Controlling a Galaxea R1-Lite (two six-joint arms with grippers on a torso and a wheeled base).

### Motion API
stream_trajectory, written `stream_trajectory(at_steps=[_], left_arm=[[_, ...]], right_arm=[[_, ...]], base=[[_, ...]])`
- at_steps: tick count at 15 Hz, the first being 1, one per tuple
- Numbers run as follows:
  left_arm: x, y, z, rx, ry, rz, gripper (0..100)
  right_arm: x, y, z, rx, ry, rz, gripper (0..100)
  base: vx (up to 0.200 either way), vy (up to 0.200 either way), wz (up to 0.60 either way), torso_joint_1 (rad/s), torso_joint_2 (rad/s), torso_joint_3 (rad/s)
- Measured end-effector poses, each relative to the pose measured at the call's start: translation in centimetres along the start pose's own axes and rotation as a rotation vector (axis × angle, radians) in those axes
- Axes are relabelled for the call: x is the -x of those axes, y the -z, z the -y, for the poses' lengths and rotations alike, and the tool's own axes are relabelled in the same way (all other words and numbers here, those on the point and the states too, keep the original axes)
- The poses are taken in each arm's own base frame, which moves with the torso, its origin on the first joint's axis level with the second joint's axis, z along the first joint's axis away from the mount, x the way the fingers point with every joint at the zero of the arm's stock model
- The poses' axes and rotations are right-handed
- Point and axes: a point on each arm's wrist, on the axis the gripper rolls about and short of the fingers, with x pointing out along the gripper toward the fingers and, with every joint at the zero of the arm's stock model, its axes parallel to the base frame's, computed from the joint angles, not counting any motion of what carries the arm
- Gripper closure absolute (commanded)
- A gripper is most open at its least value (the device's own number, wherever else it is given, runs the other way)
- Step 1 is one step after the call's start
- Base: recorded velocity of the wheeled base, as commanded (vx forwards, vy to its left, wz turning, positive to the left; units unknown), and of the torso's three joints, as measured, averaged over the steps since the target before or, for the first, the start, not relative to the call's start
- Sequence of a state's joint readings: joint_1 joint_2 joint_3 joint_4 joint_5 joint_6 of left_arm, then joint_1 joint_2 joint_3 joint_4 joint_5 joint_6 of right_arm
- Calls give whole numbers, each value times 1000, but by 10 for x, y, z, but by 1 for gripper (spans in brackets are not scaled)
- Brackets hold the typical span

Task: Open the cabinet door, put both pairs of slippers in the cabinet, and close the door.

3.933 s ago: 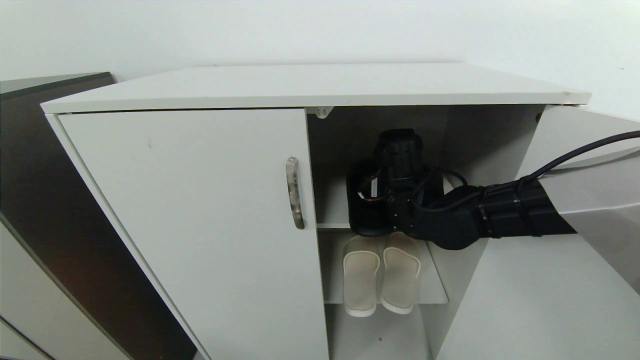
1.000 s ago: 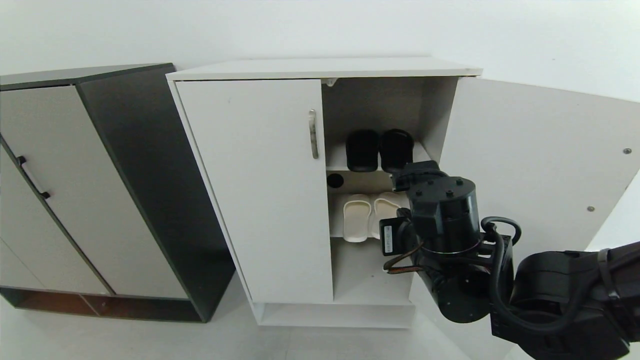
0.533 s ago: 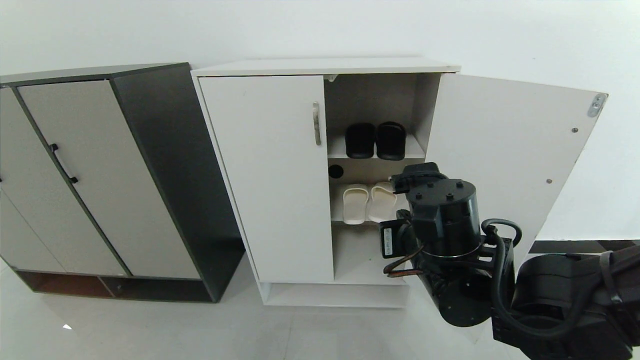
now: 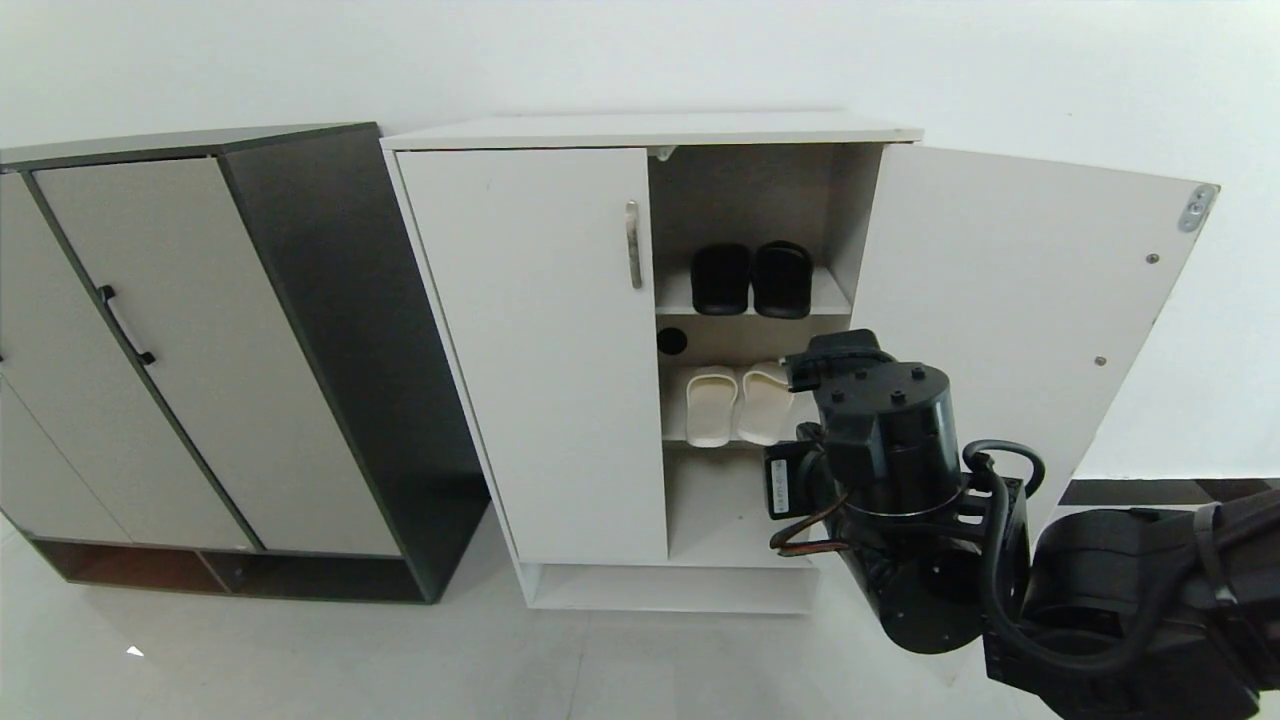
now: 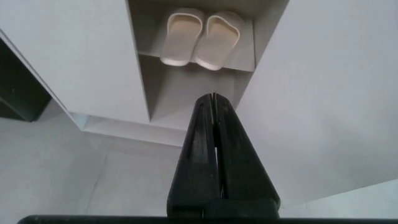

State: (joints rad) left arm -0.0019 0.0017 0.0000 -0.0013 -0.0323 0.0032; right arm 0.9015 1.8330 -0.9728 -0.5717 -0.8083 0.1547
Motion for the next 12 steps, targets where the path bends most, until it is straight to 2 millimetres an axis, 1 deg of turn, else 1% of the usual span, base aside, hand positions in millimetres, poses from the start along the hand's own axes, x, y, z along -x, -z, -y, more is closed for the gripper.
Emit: stream_trajectory(at_steps=[4,5,8,12], left_arm=[[0,0,0,0,1,0,100],[0,0,0,0,1,0,100],[0,0,0,0,1,-2,100],[0,0,0,0,1,1,100]], right_arm=[[0,1,0,2,-1,-1,100],[0,1,0,4,0,-3,100],[1,0,0,4,-3,-2,100],[1,0,0,1,-4,0,100]], base=[[0,0,0,0,0,0],[0,0,0,2,-203,-217],[0,0,0,25,-230,-331],[0,0,0,67,-524,-360]])
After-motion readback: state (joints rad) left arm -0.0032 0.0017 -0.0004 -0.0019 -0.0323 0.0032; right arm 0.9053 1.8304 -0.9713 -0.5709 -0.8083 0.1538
